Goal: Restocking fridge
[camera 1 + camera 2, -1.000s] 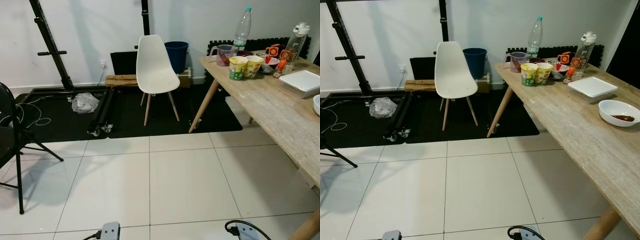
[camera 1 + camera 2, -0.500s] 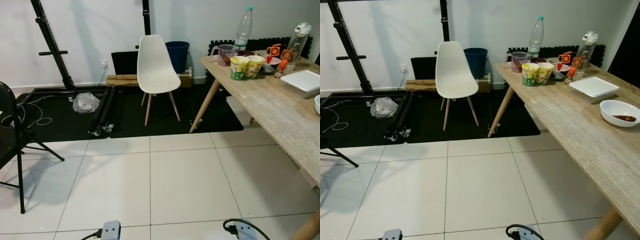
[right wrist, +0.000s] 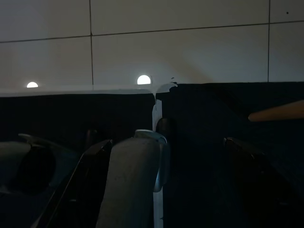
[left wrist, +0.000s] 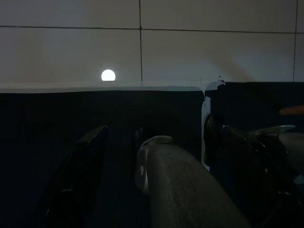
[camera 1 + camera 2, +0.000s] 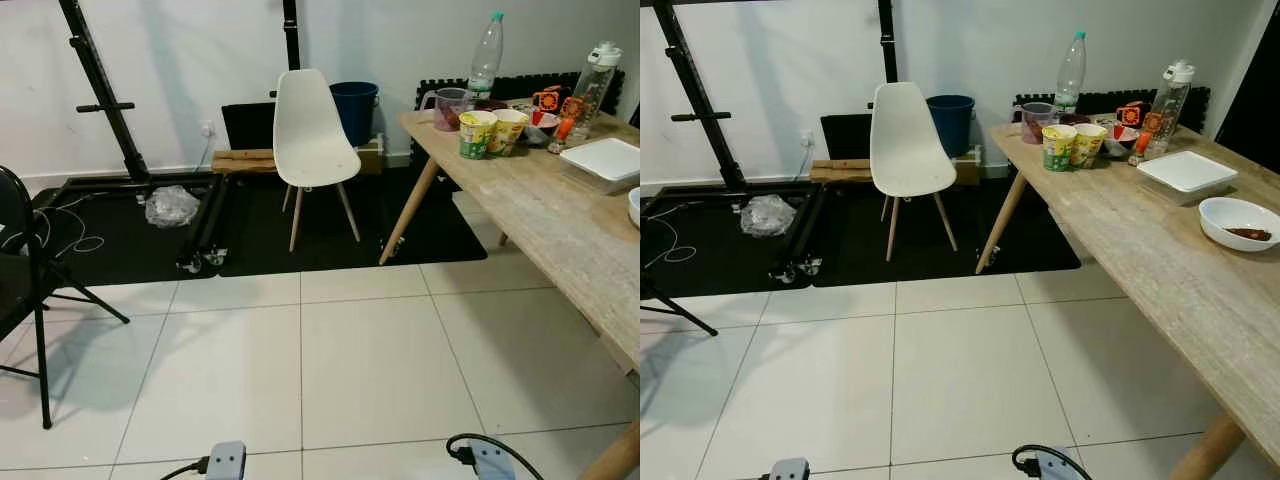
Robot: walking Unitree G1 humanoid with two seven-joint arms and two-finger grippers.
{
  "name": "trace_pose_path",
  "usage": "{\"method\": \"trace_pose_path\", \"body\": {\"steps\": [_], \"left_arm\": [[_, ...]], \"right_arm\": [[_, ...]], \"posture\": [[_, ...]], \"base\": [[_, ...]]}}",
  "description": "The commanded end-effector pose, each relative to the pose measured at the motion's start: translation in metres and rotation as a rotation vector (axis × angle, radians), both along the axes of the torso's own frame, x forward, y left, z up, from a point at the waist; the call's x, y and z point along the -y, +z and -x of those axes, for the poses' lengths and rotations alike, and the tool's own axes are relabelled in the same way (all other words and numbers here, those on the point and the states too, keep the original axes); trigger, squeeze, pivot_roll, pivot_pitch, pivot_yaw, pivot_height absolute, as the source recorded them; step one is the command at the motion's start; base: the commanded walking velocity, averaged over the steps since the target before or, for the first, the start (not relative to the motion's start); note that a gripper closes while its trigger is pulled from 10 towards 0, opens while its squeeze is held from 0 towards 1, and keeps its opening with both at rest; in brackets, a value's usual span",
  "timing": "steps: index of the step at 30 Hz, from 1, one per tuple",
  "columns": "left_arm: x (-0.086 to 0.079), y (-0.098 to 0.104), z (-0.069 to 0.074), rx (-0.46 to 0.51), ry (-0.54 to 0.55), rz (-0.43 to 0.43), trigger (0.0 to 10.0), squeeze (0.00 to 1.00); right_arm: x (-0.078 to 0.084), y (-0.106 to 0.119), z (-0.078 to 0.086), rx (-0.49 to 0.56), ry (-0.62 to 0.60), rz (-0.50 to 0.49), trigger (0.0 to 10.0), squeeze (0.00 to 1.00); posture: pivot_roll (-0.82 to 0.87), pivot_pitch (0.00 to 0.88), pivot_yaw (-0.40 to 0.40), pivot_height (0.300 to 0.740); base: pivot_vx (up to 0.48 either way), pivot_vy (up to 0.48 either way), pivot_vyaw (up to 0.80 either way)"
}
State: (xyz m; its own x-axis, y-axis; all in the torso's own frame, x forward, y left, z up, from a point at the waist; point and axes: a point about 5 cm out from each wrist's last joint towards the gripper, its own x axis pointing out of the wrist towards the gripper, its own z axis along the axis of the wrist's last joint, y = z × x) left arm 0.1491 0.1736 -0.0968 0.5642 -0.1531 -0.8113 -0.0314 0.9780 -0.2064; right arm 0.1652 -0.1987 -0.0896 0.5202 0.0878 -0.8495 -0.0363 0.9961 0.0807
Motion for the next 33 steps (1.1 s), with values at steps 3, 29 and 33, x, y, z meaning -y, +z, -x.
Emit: {"method": "trace_pose_path", "body": {"steps": [3,29,33], "left_arm": [[-0.011,0.0,0.001,-0.012,-0.008,-0.032,10.0,0.0],[-0.007,-0.004,0.014,-0.026,0.018,-0.008,10.0,0.0],[-0.003,-0.004,0.012,-0.017,0.018,0.006,10.0,0.0]], "right_arm": [[-0.006,-0.004,0.006,-0.018,-0.026,-0.024,10.0,0.0],[0.004,-0.002,0.007,-0.004,-0.099,-0.031,10.0,0.0],[-0.004,-0.005,0.01,-0.013,-0.076,-0.045,10.0,0.0]], "posture": [[-0.05,0.0,0.027,0.74],[-0.05,0.0,0.02,0.74],[-0.04,0.0,0.012,0.74]], "base": [[0.0,0.0,0.0],[0.0,0.0,0.0],[0.0,0.0,0.0]]}}
